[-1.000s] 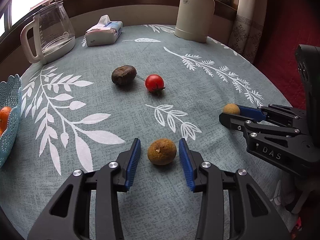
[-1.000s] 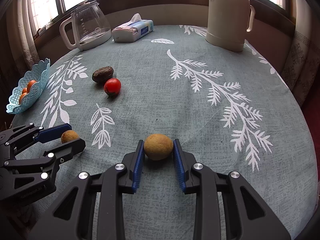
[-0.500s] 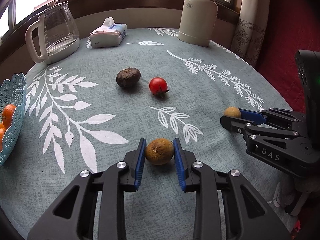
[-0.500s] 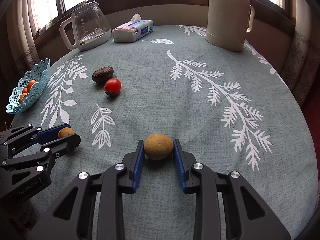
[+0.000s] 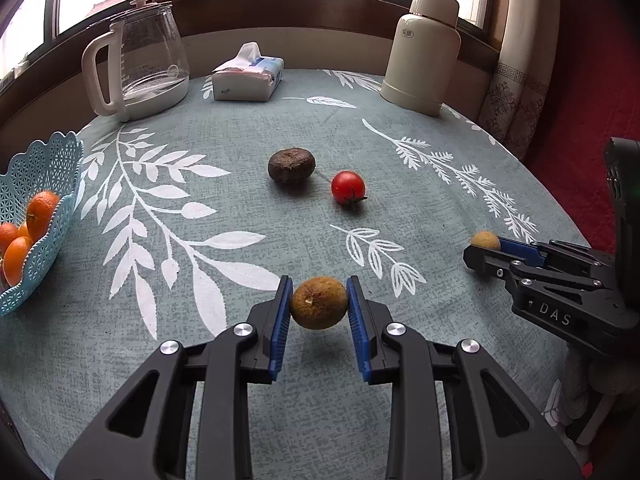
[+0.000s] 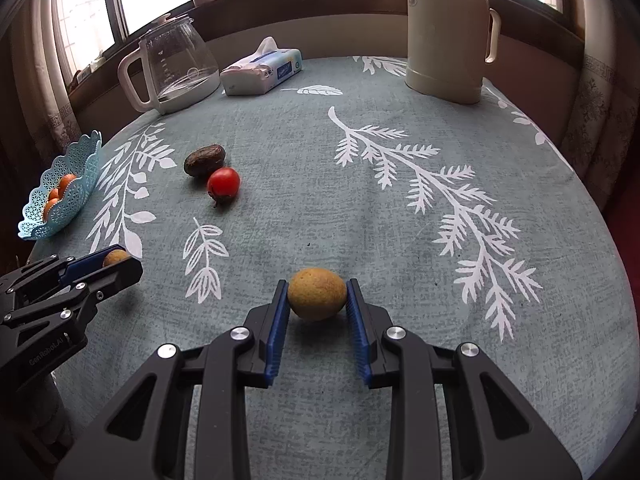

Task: Organize fruits
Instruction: 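Carry both held tan fruits over to the blue basket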

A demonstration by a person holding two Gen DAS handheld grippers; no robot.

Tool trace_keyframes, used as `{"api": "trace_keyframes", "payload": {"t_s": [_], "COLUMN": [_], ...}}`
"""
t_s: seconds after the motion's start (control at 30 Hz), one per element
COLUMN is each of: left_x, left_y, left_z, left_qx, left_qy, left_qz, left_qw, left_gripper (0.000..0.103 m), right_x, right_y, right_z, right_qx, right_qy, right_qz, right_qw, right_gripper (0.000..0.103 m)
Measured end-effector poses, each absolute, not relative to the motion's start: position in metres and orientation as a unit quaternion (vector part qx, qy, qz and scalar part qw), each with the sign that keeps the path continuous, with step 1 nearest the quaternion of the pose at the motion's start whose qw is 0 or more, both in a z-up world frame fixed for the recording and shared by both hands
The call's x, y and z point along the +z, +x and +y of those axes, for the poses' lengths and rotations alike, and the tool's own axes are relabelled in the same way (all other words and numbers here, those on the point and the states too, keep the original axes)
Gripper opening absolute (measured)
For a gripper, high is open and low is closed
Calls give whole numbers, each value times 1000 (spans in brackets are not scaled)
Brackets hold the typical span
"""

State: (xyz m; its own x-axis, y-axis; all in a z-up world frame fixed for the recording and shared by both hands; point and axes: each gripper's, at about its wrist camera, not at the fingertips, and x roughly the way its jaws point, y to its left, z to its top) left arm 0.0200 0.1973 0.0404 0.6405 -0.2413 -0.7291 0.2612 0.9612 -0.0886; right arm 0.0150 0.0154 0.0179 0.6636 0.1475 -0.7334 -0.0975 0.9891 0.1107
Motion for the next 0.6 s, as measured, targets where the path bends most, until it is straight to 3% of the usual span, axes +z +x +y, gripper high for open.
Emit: {"api": "trace_keyframes", "payload": {"t_s": [0.6], "left_x": [61], "left_y": [15], "left_z": [234], "left_qx": [-83], "left_qy": [-17], "left_qz": [359], "left_qw": [930], "left_gripper": [28], "right_x": [27], "right_y": [8], "right_z": [25], "right_qx": [71], "right_qy": [35], "right_qz": [388], "right_qw": [918], "right_gripper": [29]}}
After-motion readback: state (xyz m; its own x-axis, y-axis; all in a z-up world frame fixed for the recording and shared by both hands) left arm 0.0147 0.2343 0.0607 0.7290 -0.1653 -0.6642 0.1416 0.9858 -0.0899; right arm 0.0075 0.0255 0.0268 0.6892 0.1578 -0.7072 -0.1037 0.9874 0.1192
